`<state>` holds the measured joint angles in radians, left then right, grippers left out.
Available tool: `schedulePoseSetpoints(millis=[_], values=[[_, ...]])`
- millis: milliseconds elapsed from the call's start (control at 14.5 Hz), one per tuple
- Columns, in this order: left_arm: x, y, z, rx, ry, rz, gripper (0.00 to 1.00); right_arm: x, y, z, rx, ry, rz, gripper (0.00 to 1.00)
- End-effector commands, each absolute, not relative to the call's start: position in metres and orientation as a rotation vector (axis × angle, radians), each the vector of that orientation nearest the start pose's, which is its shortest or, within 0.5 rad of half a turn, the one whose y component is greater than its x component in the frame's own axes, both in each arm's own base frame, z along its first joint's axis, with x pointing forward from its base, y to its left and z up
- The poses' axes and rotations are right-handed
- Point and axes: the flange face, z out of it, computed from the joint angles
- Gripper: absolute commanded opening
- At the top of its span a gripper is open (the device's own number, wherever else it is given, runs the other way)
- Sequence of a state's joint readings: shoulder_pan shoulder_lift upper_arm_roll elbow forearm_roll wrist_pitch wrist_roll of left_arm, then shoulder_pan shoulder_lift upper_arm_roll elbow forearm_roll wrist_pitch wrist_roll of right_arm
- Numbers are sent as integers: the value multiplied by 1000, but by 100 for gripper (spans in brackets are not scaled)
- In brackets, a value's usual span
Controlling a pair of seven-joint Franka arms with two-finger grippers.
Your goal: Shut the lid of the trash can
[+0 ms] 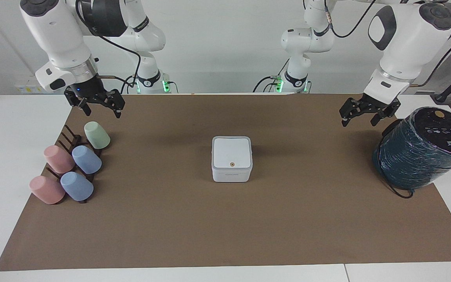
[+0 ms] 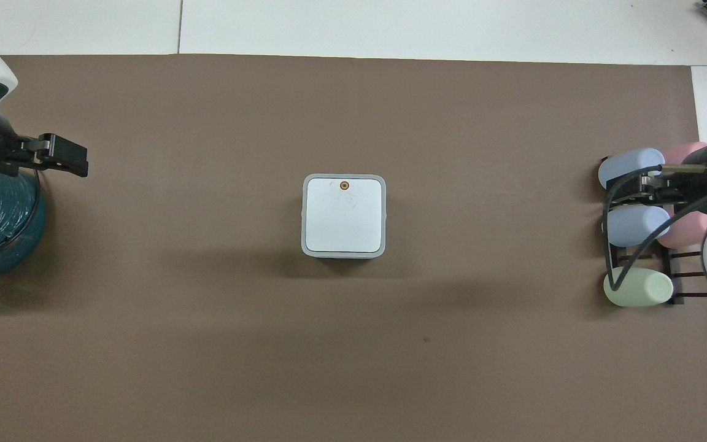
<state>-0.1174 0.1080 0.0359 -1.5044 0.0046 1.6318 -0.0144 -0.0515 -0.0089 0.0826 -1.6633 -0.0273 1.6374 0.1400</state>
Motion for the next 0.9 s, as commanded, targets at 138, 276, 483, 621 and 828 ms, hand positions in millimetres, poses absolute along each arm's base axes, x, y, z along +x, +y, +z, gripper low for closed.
schedulePoseSetpoints(millis=[138, 276, 483, 621, 828], values=[[585, -52, 605, -3121, 126, -21, 100, 554, 13, 590, -3173, 147, 37, 100], [585, -58, 605, -3123, 140, -23, 100, 553, 13, 591, -3173, 147, 37, 100], [584, -62, 604, -3123, 152, -23, 100, 553, 13, 591, -3173, 147, 35, 100], [584, -63, 605, -3124, 157, -30, 100, 553, 13, 591, -3173, 147, 37, 100], [585, -66, 605, -3163, 151, -37, 100, 553, 13, 591, -3173, 147, 37, 100]])
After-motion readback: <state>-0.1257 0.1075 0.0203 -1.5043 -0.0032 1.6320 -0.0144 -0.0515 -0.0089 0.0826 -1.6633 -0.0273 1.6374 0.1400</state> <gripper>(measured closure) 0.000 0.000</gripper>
